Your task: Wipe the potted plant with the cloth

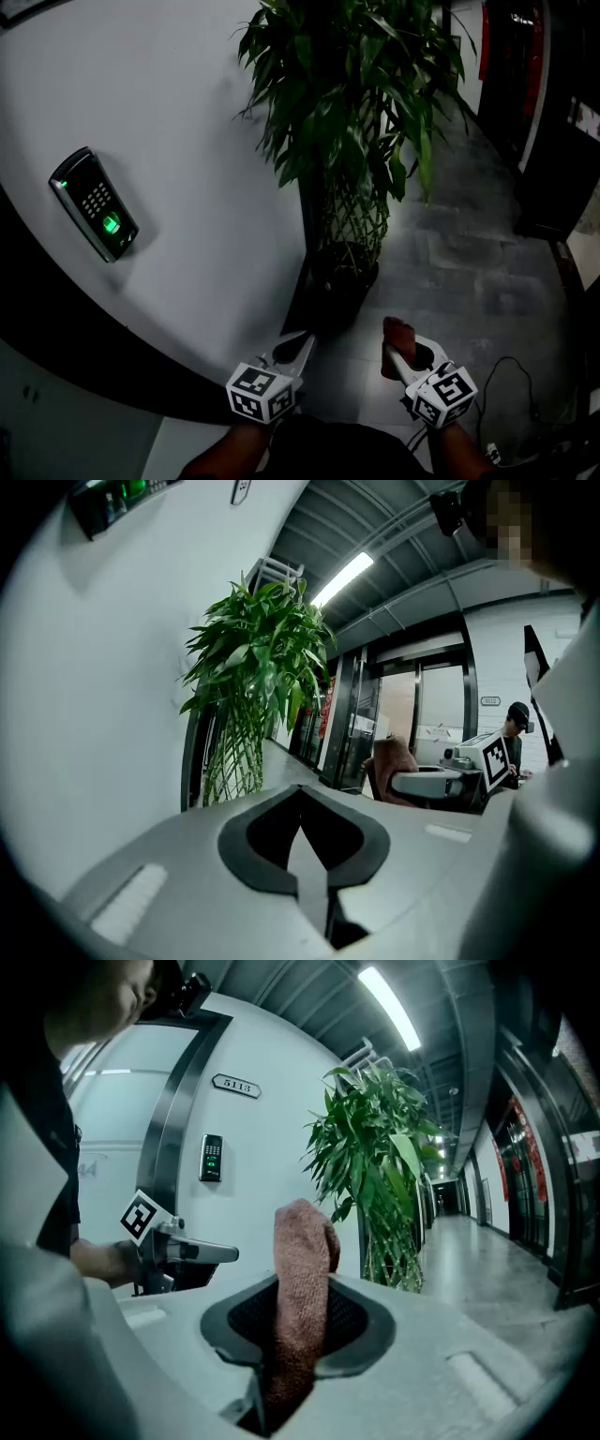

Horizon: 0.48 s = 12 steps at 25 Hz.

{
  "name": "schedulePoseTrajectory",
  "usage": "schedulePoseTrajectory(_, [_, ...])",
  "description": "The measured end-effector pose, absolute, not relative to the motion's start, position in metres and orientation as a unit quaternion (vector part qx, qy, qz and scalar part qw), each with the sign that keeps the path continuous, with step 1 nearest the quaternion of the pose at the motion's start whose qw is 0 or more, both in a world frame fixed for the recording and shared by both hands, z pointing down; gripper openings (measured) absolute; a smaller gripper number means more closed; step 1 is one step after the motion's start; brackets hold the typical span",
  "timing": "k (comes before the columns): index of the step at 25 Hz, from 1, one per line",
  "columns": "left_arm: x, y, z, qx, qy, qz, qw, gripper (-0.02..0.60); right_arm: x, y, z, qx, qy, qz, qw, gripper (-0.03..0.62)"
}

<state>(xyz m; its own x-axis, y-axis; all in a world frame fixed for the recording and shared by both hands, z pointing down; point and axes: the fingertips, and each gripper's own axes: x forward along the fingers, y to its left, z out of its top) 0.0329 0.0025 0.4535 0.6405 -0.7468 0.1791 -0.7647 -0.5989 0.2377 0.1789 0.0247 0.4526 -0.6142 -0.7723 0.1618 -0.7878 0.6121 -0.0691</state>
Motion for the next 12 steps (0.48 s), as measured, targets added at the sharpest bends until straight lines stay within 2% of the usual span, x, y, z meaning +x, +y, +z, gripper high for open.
schedulePoseTrajectory(12, [0.044,0.002,0.452,0.897,-0.417,0.035,0.141,0.018,0.174,0.029,0.468,0.427,-0.899,0.083,0.056,0.071])
